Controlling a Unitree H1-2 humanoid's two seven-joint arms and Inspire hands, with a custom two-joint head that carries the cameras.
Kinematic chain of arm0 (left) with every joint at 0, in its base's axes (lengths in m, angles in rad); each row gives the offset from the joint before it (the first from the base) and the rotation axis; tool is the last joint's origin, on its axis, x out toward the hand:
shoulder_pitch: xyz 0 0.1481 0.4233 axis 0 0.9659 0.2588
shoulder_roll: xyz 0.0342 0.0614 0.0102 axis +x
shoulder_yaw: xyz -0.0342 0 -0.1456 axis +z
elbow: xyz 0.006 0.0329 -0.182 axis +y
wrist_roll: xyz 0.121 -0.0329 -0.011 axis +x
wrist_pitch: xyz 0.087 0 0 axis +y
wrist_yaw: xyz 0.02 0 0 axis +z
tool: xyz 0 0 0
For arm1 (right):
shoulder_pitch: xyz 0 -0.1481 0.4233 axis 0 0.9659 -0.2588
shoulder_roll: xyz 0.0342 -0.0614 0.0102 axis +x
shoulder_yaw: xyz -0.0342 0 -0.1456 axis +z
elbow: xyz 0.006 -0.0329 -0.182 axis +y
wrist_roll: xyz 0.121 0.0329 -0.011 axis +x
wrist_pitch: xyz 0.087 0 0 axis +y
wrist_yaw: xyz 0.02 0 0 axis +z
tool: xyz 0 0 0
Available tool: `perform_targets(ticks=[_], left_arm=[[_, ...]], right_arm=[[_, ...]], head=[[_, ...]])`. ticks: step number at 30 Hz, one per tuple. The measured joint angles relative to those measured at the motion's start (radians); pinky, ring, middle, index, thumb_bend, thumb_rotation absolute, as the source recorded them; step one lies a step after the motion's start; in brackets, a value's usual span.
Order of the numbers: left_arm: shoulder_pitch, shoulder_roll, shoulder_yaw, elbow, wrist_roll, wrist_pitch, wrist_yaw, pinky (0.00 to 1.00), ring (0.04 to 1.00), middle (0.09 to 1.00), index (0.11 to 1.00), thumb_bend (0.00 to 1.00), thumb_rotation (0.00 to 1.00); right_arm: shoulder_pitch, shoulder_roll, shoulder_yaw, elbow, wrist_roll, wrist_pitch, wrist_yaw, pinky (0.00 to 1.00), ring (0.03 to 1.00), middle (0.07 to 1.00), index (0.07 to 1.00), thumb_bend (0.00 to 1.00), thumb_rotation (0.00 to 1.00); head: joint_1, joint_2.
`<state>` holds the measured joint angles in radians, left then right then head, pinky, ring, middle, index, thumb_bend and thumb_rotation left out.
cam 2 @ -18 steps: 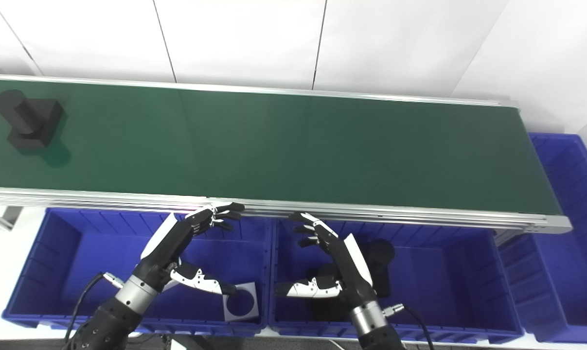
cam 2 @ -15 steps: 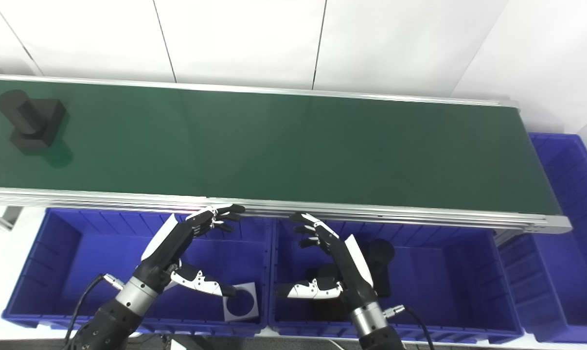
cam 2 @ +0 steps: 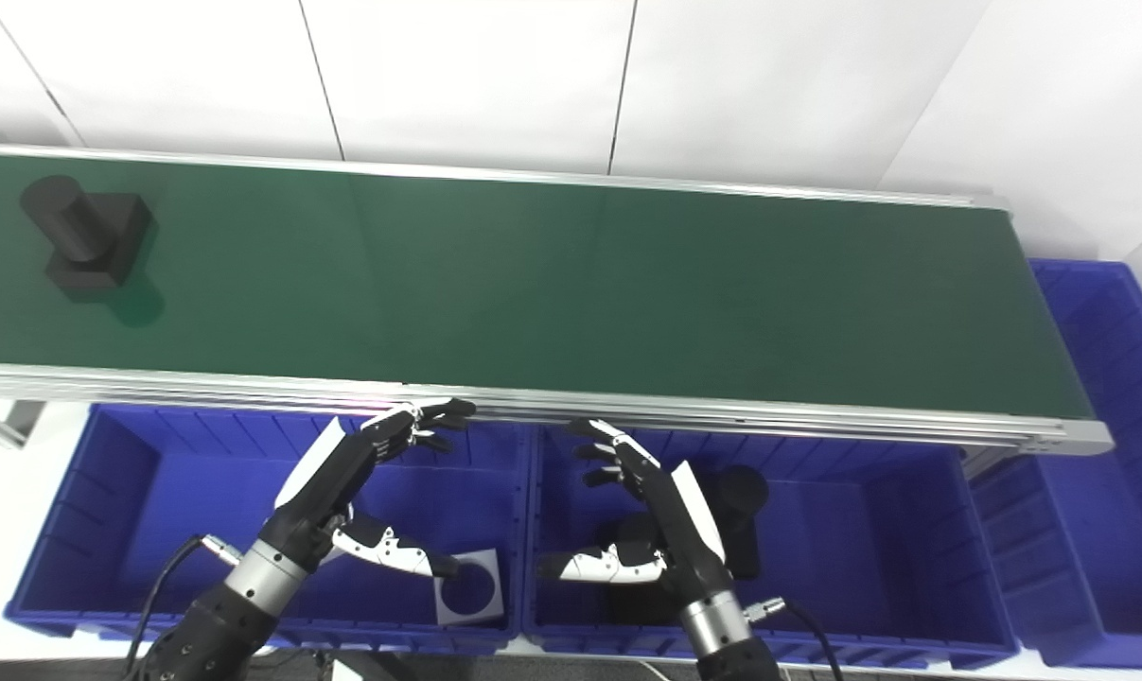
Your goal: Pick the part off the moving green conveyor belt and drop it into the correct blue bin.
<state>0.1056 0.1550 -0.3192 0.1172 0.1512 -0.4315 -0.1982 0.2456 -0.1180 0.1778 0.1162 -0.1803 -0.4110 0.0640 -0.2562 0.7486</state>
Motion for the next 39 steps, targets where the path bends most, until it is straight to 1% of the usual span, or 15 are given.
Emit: perform_targets(ticks=[13,16,19,20,21,22,23,25,26,27,28,29,31,34,39], left_arm=[[0.0,0.0,-0.003,0.003,0.0,0.0,0.008,0.69,0.79,0.834,0.786,1.0,0.12],[-0.001,0.0,-0.005,0.007,0.0,0.0,0.009,0.69,0.79,0.833,0.784,1.0,0.13],[-0.002,0.0,-0.013,0.023,0.002,0.0,0.02,0.69,0.789,0.825,0.776,1.0,0.11],[-0.004,0.0,-0.02,0.036,0.004,0.0,0.031,0.69,0.789,0.825,0.776,1.0,0.11],[-0.007,0.0,-0.032,0.051,0.006,-0.001,0.038,0.68,0.783,0.819,0.771,1.0,0.1],[-0.009,0.0,-0.042,0.061,0.007,-0.001,0.043,0.68,0.781,0.816,0.769,1.0,0.1],[-0.014,-0.001,-0.056,0.079,0.017,-0.002,0.062,0.68,0.777,0.813,0.766,1.0,0.1],[-0.019,-0.001,-0.075,0.103,0.029,-0.002,0.081,0.68,0.77,0.806,0.763,1.0,0.11],[-0.023,0.0,-0.096,0.116,0.039,-0.002,0.109,0.68,0.768,0.804,0.761,1.0,0.11],[-0.027,0.0,-0.113,0.128,0.05,-0.002,0.128,0.68,0.768,0.803,0.761,1.0,0.13],[-0.031,0.0,-0.128,0.139,0.065,-0.002,0.149,0.68,0.768,0.803,0.761,1.0,0.13],[-0.036,-0.001,-0.143,0.149,0.07,-0.002,0.168,0.68,0.771,0.805,0.762,1.0,0.13],[-0.047,-0.001,-0.172,0.17,0.084,-0.003,0.206,0.68,0.773,0.808,0.764,1.0,0.13],[-0.066,-0.001,-0.211,0.21,0.089,-0.003,0.249,0.67,0.77,0.811,0.765,1.0,0.12],[-0.086,-0.001,-0.259,0.239,0.091,-0.003,0.305,0.65,0.761,0.808,0.761,1.0,0.12]], right_arm=[[-0.005,-0.01,0.009,0.021,0.003,-0.001,-0.008,0.67,0.79,0.879,0.807,1.0,0.32],[-0.007,-0.011,0.012,0.025,0.003,-0.001,-0.009,0.66,0.789,0.881,0.808,1.0,0.32],[-0.01,-0.015,0.018,0.035,0.003,-0.001,-0.014,0.66,0.786,0.879,0.81,1.0,0.32],[-0.013,-0.018,0.021,0.043,0.004,-0.002,-0.02,0.66,0.785,0.879,0.81,1.0,0.32],[-0.017,-0.023,0.025,0.061,0.008,-0.003,-0.028,0.67,0.789,0.879,0.811,1.0,0.3],[-0.019,-0.028,0.026,0.07,0.01,-0.003,-0.03,0.68,0.79,0.879,0.811,1.0,0.29],[-0.021,-0.038,0.031,0.087,0.019,-0.005,-0.036,0.68,0.79,0.879,0.811,1.0,0.29],[-0.023,-0.052,0.036,0.107,0.025,-0.005,-0.041,0.69,0.791,0.881,0.811,1.0,0.32],[-0.022,-0.063,0.043,0.119,0.033,-0.006,-0.048,0.69,0.792,0.882,0.811,1.0,0.34],[-0.024,-0.074,0.047,0.134,0.041,-0.007,-0.05,0.7,0.797,0.883,0.812,1.0,0.35],[-0.026,-0.083,0.049,0.146,0.049,-0.007,-0.052,0.7,0.797,0.883,0.812,1.0,0.36],[-0.027,-0.092,0.051,0.158,0.056,-0.007,-0.054,0.7,0.799,0.883,0.812,1.0,0.37],[-0.033,-0.104,0.056,0.178,0.07,-0.007,-0.057,0.7,0.799,0.882,0.812,1.0,0.39],[-0.048,-0.112,0.061,0.205,0.09,-0.01,-0.061,0.7,0.797,0.886,0.809,1.0,0.38],[-0.059,-0.116,0.059,0.224,0.115,-0.016,-0.06,0.68,0.792,0.88,0.801,1.0,0.38]], head=[[0.002,-0.005],[0.011,-0.017],[0.06,-0.058],[0.06,-0.058],[0.099,-0.09],[0.1,-0.091],[0.139,-0.119],[0.14,-0.12],[0.188,-0.156],[0.208,-0.172],[0.209,-0.172],[0.242,-0.198],[0.242,-0.198],[0.281,-0.241],[0.302,-0.258]])
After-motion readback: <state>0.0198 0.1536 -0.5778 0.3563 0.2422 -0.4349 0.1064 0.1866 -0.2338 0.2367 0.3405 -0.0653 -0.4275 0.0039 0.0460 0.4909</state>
